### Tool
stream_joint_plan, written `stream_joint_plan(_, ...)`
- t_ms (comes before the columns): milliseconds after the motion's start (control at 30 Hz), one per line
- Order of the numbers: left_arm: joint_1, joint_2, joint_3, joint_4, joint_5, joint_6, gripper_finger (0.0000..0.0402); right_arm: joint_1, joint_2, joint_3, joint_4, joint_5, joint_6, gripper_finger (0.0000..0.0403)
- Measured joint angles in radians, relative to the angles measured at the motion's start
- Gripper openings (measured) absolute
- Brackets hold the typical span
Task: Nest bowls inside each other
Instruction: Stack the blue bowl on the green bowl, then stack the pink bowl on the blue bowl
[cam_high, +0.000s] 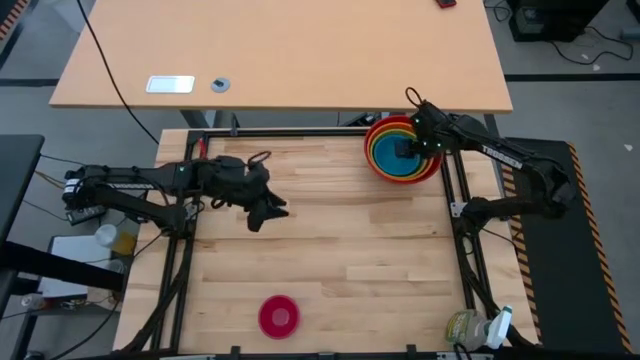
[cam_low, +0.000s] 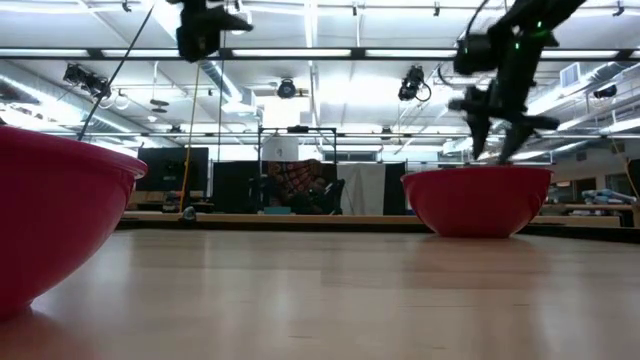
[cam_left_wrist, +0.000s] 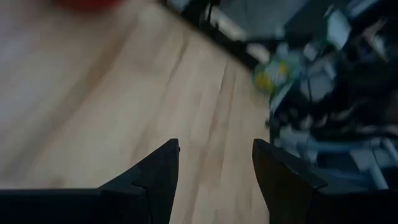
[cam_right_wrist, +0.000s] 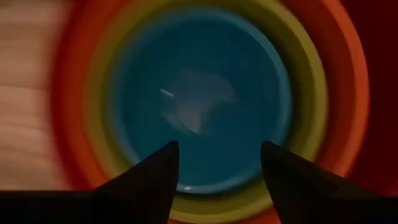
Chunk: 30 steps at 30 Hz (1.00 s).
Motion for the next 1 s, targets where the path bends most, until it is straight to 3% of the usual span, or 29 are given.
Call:
stream_joint_plan(133,-0.041,0.028,0.000,-0.117,0.032,-0.027,0.0206,0.114,-0.030,0.057,0.073,-0.053,-0.006,0.0232)
stream_joint_plan(267,-0.157,0.082,0.000,-0.201,0.054,-0.086,0.0206,0.266,-0.028,0.097,0.113,-0.080,-0.007,0.0229)
stream_joint_plan(600,-0.381,0.335,0.000,-0.219,0.005,-0.234,0.0206,0.589,-0.028,0.103,0.159,0.056,-0.013,0.0228)
stream_joint_plan(767,-0.456,0.455,0.000,-0.158,0.012,-0.361,0.0206,0.669,-0.028,0.103,0.158,0.080,-0.062,0.0228)
stream_joint_plan(1000,-0.547,0.548,0.001,0.022,0.019,-0.559,0.0205,0.690,-0.028,0.103,0.160,0.077,-0.134,0.0228)
